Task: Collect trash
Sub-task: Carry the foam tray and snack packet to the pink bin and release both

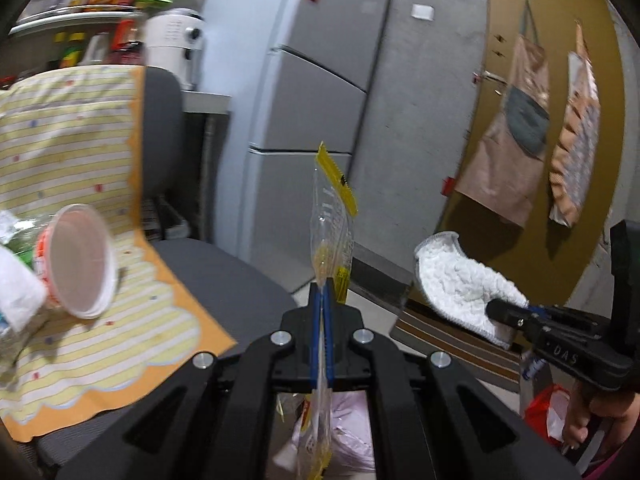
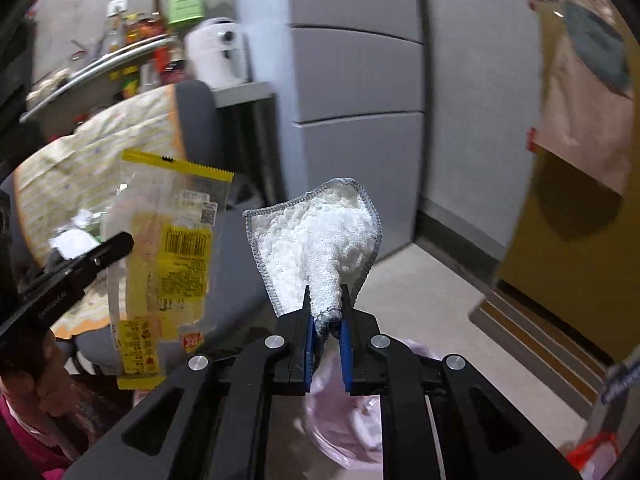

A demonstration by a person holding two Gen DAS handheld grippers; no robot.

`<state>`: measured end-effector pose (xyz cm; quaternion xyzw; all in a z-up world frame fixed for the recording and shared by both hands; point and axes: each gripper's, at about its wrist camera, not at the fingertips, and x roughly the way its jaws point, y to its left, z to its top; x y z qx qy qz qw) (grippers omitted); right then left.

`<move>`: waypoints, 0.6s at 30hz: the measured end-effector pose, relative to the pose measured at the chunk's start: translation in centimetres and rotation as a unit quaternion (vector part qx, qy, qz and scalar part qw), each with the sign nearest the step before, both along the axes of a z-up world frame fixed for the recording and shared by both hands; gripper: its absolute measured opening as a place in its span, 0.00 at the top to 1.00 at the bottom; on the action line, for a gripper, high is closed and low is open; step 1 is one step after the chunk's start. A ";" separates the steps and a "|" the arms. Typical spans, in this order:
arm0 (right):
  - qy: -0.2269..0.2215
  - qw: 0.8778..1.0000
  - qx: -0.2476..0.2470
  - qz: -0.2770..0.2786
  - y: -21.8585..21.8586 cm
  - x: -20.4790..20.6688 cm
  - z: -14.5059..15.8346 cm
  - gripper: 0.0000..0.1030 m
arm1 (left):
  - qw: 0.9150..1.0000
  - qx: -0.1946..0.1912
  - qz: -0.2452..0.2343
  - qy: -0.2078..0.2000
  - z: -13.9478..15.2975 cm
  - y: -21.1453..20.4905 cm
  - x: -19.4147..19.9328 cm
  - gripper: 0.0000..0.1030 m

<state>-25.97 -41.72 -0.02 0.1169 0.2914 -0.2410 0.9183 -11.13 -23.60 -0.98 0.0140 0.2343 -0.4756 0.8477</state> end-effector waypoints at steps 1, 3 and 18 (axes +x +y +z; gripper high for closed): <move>0.004 1.000 0.002 -0.008 -0.4 -0.3 -0.5 0.87 | 1.000 0.002 -0.007 -0.001 -0.2 -0.8 -0.3 1.00; 0.015 1.000 0.006 -0.022 -1.3 -0.6 -1.6 0.87 | 1.000 0.009 -0.015 0.002 -0.9 -1.9 -0.7 1.00; 0.067 0.994 0.050 -0.069 -6.4 -1.0 -11.5 0.79 | 0.997 0.065 -0.047 0.019 -7.0 -8.3 -2.0 1.00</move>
